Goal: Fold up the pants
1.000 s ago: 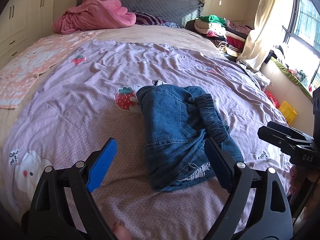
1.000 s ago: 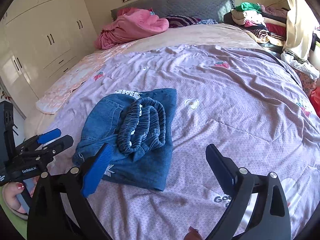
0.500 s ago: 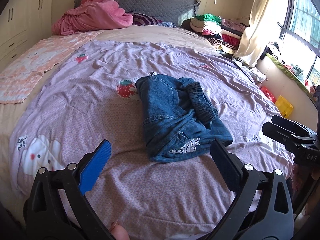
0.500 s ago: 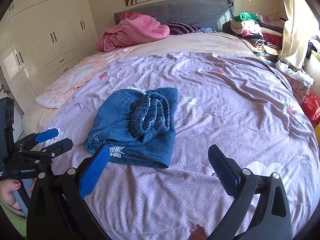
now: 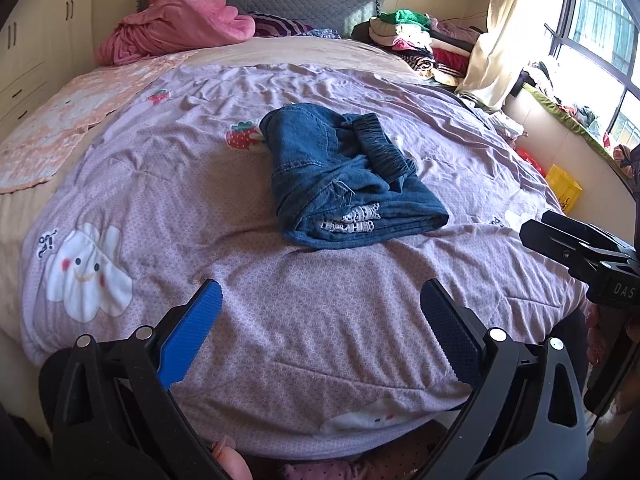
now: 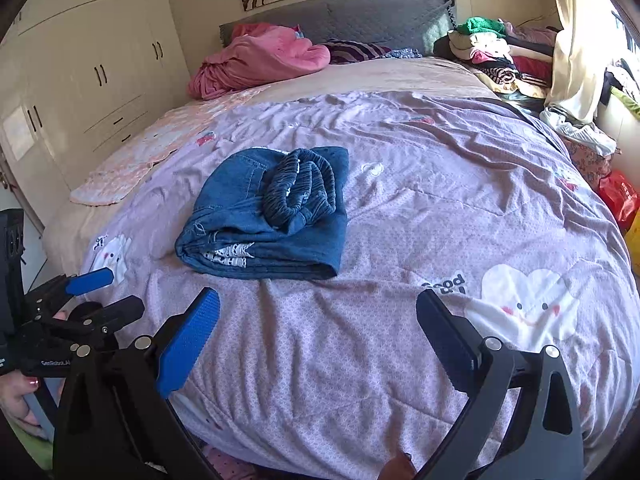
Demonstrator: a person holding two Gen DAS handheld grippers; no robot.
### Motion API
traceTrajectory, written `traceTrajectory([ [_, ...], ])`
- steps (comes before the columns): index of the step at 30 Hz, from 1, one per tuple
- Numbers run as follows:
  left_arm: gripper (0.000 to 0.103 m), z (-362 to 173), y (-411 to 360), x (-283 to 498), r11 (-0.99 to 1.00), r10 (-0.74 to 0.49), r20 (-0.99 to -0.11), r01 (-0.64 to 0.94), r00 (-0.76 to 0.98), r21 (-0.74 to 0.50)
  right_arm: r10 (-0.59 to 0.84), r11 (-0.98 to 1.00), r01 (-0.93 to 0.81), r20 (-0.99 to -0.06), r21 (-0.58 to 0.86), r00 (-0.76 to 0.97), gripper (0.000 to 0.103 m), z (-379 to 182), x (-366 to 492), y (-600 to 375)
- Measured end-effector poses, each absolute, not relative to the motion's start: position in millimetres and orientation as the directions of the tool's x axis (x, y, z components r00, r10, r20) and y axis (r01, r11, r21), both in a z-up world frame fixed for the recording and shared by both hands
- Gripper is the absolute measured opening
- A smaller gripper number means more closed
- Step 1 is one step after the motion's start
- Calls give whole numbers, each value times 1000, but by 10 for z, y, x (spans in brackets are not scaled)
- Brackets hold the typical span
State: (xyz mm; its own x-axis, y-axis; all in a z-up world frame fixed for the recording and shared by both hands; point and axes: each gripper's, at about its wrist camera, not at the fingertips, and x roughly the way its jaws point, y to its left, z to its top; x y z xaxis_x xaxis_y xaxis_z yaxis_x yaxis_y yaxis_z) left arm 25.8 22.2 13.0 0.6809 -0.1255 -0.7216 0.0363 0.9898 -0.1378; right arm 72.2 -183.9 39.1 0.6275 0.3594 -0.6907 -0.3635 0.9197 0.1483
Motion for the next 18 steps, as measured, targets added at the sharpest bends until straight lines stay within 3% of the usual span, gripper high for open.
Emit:
traceTrajectory([
  [18,93,-45,164,169,992,-103,-741,16,664,-124,340,925,-354,-721,140,604,98,171,618,-1830],
])
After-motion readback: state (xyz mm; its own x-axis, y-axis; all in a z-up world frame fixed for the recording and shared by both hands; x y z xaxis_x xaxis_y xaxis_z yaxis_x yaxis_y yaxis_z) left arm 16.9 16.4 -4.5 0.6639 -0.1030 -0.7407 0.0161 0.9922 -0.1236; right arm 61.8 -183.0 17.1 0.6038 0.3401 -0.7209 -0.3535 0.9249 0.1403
